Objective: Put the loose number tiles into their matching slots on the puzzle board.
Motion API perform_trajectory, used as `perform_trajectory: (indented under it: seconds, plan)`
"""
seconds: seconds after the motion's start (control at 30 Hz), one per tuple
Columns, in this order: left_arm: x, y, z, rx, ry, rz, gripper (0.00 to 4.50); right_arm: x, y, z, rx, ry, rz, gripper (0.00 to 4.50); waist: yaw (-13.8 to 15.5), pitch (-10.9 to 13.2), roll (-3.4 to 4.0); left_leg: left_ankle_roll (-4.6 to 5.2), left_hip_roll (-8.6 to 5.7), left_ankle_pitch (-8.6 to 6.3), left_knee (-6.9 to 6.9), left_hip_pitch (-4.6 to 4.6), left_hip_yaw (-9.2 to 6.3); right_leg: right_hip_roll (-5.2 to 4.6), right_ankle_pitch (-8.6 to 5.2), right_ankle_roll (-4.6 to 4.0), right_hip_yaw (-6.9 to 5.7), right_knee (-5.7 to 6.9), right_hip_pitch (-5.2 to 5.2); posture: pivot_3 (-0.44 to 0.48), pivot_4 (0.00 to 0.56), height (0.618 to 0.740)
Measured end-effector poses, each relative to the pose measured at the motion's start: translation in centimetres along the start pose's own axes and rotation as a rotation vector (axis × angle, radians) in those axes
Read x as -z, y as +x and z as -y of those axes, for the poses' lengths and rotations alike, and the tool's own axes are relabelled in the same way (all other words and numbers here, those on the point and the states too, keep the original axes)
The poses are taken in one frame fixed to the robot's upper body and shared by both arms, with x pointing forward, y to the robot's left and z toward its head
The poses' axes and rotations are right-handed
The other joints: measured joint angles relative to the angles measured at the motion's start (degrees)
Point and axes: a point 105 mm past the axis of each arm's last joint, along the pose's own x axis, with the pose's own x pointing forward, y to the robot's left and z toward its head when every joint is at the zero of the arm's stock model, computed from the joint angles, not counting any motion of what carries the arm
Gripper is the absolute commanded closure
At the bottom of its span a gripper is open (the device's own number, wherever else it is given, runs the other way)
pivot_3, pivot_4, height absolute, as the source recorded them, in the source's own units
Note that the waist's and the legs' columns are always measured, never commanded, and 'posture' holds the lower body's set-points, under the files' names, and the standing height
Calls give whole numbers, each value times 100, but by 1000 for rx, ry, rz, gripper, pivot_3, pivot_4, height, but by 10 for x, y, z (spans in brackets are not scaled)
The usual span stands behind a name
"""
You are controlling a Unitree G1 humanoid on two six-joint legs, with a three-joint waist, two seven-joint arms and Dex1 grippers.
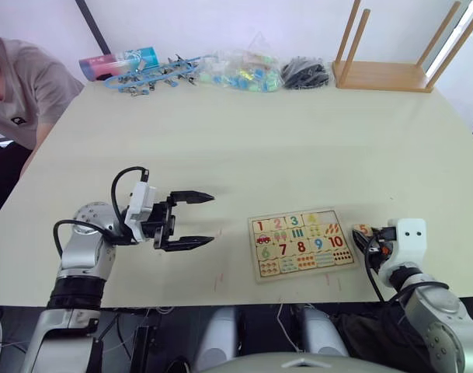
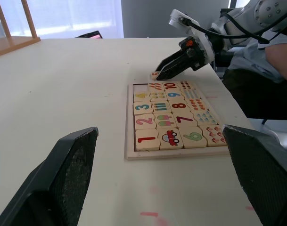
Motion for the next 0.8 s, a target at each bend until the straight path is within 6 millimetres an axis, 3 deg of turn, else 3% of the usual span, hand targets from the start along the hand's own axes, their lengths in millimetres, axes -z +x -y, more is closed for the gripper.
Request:
perform_trajectory:
  seconds: [0.07,0.13,0.33,0.53,0.8]
  plan:
    - [0,0,0,0,1,-1,0,0,0,2,6,-5,6,508,5,0,0,0,0,0,0,0,0,0,0,0,0,0,0,0,150,740]
    - [0,0,0,0,1,-1,0,0,0,3,13,-13,11,38,15,-1,-1,0,-1,0,0,-1,0,0,0,0,0,-2,0,0,150,740]
    - [1,-1,0,-3,0,-2,0,-9,-6,21,24,-32,52,38,11,0,-1,0,-1,-1,-7,-3,-1,0,-10,-2,-3,-5,-1,0,150,740]
    - [3,-3,2,-5,-6,-6,0,-23,-19,31,-219,-137,51,38,8,-1,-4,1,0,-1,-7,-1,-3,2,-10,-2,-4,-5,1,0,150,740]
    - [3,-3,2,-5,1,-5,0,-37,-21,30,-503,-252,66,38,18,0,-5,1,-2,-1,-6,-1,-3,1,-9,-2,-5,-5,2,0,150,740]
